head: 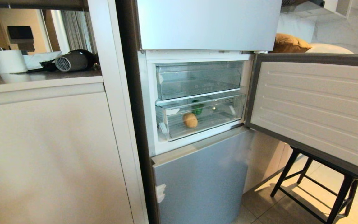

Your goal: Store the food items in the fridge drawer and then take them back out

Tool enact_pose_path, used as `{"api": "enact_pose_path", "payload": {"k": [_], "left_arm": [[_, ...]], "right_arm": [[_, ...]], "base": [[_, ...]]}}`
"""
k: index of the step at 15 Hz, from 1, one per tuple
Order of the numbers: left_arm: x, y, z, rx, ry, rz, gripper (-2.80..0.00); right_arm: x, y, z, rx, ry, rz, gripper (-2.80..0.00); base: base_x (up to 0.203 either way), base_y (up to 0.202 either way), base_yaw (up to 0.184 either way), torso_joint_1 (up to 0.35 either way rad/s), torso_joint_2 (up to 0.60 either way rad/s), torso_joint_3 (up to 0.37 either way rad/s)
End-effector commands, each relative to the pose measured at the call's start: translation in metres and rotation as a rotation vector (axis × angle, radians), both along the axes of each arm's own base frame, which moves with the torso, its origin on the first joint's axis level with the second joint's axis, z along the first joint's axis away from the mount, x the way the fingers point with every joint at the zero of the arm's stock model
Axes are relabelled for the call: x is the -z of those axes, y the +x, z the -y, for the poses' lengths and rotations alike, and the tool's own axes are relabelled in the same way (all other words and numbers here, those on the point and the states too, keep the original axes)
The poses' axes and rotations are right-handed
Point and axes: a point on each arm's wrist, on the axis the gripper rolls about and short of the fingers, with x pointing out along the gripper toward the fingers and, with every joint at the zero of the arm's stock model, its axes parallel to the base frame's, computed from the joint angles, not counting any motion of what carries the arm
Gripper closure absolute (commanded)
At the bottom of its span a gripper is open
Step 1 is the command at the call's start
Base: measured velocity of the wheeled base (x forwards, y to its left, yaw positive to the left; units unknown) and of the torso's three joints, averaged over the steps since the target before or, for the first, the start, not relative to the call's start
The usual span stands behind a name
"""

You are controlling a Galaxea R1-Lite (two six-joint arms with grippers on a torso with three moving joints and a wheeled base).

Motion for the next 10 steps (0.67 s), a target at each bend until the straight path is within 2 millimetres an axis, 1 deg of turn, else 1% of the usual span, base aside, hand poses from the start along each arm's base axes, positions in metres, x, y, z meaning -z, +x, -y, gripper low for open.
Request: {"api": "enact_pose_path", "payload": {"k": [1,6,7,10], "left_arm": [[0.0029,0.0008,0.0000,0.000,0.000,-0.011,0.00],[0.0029,0.0009,0.0000,0.000,0.000,-0.011,0.00],[0.0029,0.0008,0.0000,0.000,0.000,-0.010,0.00],[0.0030,0.0007,0.0000,0.000,0.000,-0.009,0.00]], "right_arm": [[0.0000,0.0001,0.0000,0.000,0.000,-0.002,0.00],[0.0000,0.0001,0.0000,0.000,0.000,-0.002,0.00],[0.0000,0.0001,0.0000,0.000,0.000,-0.002,0.00],[0.0000,0.0001,0.0000,0.000,0.000,-0.002,0.00]], "base": [[0.000,-0.194,0.001,0.002,0.00,-0.001],[0.000,-0.184,0.001,0.003,0.00,0.001],[0.000,-0.098,-0.001,0.003,0.01,0.002],[0.000,0.000,0.000,0.000,0.00,0.000]]}}
